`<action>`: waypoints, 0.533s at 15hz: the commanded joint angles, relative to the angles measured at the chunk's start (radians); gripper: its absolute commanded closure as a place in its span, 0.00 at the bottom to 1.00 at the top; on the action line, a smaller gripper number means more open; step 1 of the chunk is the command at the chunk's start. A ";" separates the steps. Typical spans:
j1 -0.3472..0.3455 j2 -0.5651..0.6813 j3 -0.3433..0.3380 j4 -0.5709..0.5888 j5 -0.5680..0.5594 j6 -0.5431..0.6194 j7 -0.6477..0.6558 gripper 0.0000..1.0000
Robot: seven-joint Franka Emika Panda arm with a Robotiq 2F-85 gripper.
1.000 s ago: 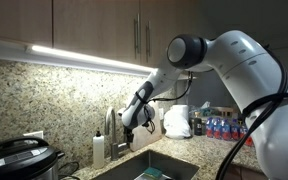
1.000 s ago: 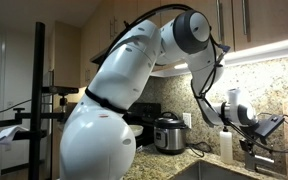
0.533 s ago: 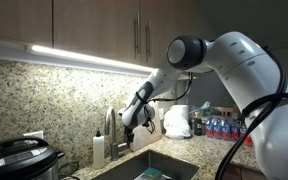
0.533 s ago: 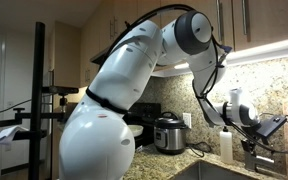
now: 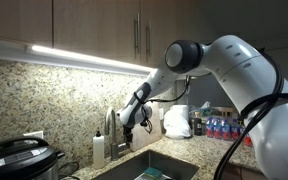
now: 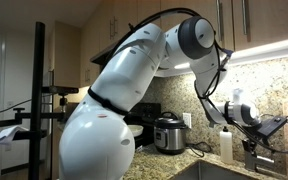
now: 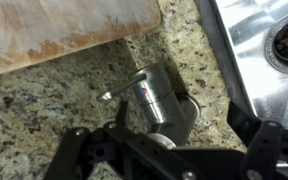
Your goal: Turn the tap faucet to the left, then open the tap
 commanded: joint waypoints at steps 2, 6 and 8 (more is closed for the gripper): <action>-0.016 0.028 0.011 0.056 -0.015 -0.041 0.004 0.00; -0.016 0.044 0.011 0.084 -0.014 -0.056 0.004 0.00; -0.019 0.046 0.013 0.088 -0.012 -0.062 0.002 0.00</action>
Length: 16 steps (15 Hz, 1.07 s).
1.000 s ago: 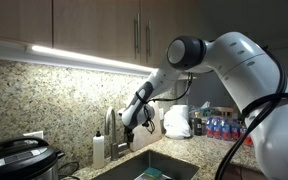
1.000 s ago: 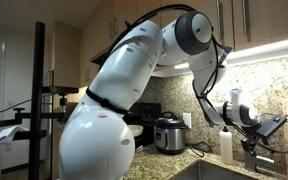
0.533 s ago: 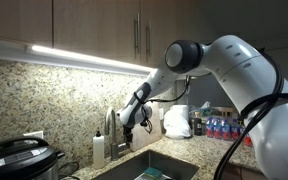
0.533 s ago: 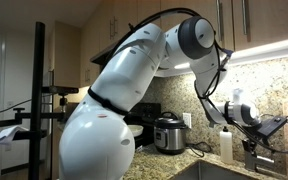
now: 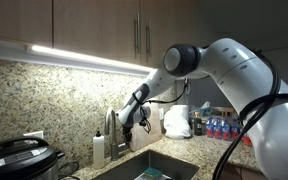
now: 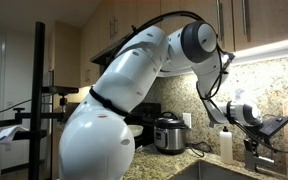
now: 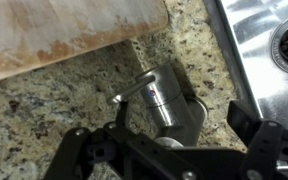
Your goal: Turn the tap faucet to the left, then open the tap
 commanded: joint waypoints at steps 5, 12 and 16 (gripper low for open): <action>-0.022 0.014 0.014 0.037 -0.007 -0.042 0.001 0.00; -0.033 0.018 0.015 0.042 -0.001 -0.044 0.001 0.00; -0.042 -0.001 0.029 0.018 -0.001 -0.021 -0.016 0.00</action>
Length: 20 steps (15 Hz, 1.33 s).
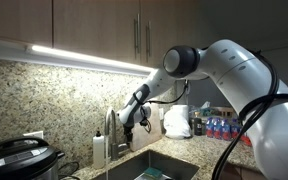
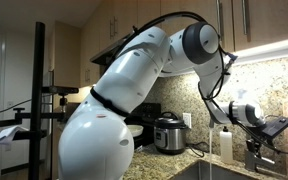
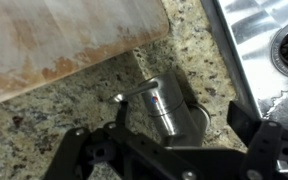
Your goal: Turn the tap faucet to the left, then open the tap
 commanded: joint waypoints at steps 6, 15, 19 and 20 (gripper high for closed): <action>-0.048 -0.045 0.086 -0.046 0.007 0.031 -0.090 0.00; -0.109 -0.110 0.128 -0.147 0.024 0.087 -0.106 0.00; -0.110 -0.177 0.110 -0.243 0.022 0.070 -0.075 0.00; -0.105 -0.197 0.094 -0.267 0.015 0.065 -0.064 0.00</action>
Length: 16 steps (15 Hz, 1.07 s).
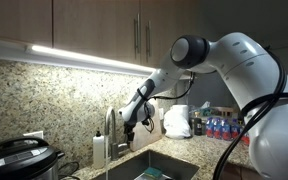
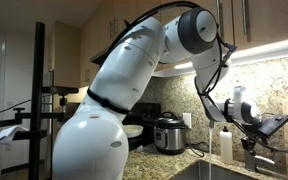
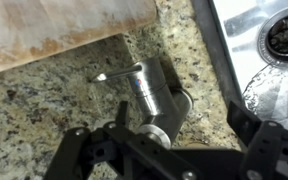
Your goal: Turn the tap faucet to the left, then open the tap
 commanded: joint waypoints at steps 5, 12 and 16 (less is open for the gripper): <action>-0.021 -0.235 -0.058 -0.276 0.017 -0.058 -0.030 0.00; 0.009 -0.465 -0.152 -0.451 0.158 -0.316 0.049 0.00; 0.032 -0.594 -0.227 -0.493 0.164 -0.502 0.190 0.00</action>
